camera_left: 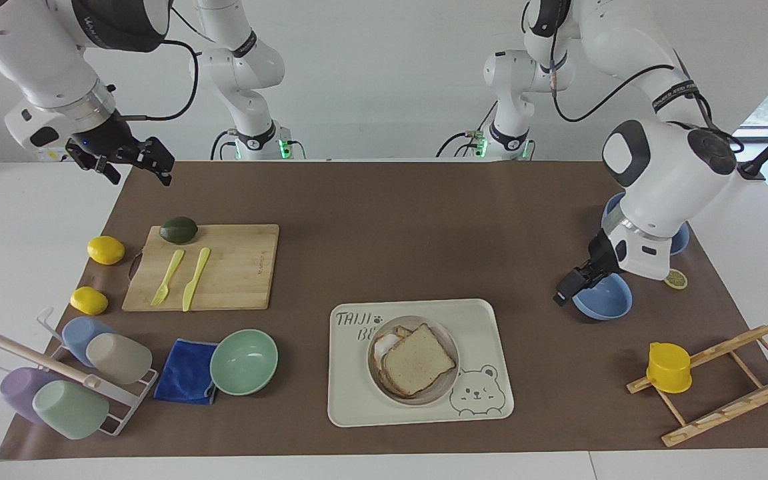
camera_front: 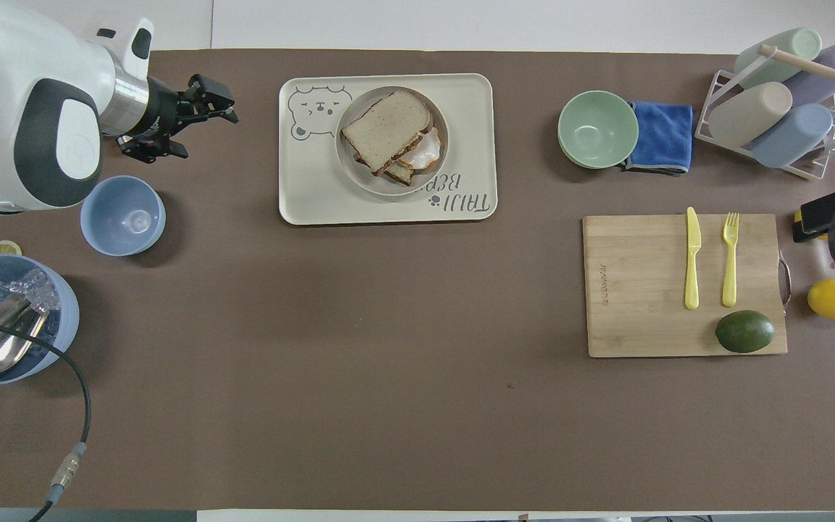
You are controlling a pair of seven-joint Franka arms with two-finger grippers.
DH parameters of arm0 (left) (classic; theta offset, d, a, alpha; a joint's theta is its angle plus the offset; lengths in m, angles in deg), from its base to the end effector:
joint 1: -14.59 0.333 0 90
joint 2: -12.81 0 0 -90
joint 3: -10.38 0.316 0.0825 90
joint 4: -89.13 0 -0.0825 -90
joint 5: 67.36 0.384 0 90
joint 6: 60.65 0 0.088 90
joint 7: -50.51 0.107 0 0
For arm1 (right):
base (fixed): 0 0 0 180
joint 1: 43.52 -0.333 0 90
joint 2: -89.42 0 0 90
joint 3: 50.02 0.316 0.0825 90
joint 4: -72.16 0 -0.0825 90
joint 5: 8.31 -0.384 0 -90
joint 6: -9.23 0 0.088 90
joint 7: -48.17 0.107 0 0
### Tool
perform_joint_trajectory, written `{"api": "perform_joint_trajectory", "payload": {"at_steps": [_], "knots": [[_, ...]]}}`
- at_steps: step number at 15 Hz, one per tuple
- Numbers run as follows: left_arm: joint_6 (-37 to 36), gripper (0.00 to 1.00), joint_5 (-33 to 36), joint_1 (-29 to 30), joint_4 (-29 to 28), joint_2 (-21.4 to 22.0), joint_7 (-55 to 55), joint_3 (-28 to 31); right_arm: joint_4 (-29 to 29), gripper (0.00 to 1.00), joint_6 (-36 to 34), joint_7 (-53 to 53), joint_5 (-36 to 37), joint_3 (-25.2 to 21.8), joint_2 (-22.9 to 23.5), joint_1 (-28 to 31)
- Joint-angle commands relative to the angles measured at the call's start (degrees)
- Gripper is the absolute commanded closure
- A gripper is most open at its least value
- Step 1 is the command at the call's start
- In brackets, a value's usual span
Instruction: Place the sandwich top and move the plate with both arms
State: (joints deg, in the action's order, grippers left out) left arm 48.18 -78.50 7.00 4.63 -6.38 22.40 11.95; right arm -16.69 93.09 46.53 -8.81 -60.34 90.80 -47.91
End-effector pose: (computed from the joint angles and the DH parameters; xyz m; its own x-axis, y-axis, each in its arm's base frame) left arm 0.6665 -0.0869 0.4962 0.9059 0.4234 -0.0099 0.4169 -0.8872 0.1975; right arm 0.5472 -0.0546 0.6120 0.9912 -0.0737 -0.1104 -0.0750 -0.9972 -0.0076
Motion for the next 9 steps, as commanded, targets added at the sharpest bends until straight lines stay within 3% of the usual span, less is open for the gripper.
{"api": "perform_joint_trajectory", "payload": {"at_steps": [1, 7, 9], "knots": [[-3.27, 0.00, 1.20, 2.31, -1.02, 2.13, 1.56, -0.43, -1.32, 0.00, 0.43, 0.32, 0.68, 0.13, -1.11, -0.18], [-4.33, 0.00, 1.55, 3.29, -1.10, 3.62, 1.83, -0.08, -1.32, 0.00, 0.43, 0.23, 0.68, 0.13, -1.11, -0.18], [-5.73, 0.00, 5.66, 3.38, -1.02, 4.85, 2.09, -0.08, -1.32, 0.00, 0.43, 0.23, 0.77, 0.13, -1.11, -0.18]]}}
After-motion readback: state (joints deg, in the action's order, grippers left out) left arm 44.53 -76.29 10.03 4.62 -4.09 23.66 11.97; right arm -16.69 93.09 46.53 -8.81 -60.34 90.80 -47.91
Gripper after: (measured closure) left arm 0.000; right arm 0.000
